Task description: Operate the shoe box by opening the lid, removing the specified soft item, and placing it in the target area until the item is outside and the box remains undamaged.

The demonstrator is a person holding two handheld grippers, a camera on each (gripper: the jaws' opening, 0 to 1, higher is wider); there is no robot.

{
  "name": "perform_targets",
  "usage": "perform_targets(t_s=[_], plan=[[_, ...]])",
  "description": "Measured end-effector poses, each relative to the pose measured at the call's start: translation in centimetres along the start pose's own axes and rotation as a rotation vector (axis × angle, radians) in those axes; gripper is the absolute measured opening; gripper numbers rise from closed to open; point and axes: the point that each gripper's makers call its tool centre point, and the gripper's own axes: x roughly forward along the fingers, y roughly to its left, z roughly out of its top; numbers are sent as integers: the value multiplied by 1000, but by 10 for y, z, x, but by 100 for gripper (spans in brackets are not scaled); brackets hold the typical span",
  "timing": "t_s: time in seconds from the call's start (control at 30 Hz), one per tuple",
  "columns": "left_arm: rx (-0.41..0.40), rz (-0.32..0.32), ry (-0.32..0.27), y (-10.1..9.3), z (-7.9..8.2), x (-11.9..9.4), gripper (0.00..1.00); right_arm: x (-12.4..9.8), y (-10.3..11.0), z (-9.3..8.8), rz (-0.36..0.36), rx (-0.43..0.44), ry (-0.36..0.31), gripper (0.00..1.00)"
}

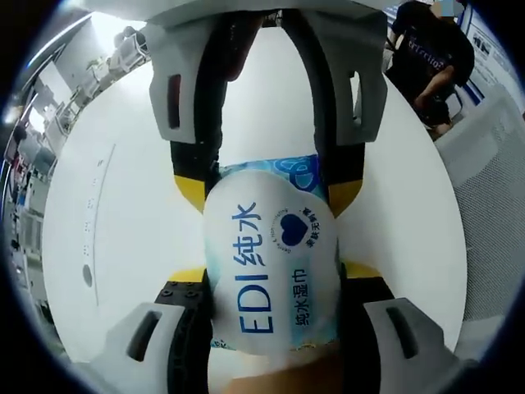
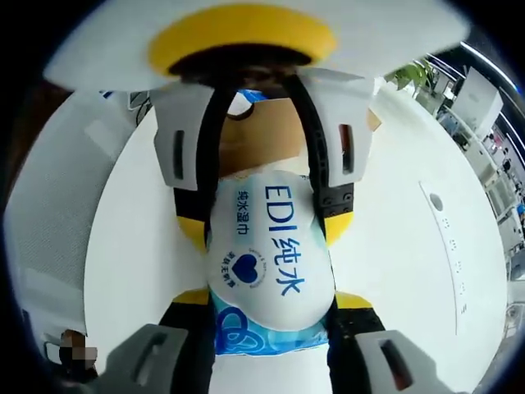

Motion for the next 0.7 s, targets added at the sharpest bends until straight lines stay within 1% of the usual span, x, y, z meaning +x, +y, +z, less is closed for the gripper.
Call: perform_targets(t_s=[0.17, 0.23, 0.47, 0.7], plan=[[21, 8, 0, -1, 0, -1, 61, -1, 2, 0, -6, 0, 8, 51], [46, 11, -4, -1, 1, -2, 61, -2, 2, -1, -10, 2, 13, 51], [83, 12, -6, -2, 2, -12, 58, -9, 3, -2, -29, 3, 27, 50], [105, 15, -11, -2, 1, -30, 52, -24, 6, -8, -53, 28, 35, 47]])
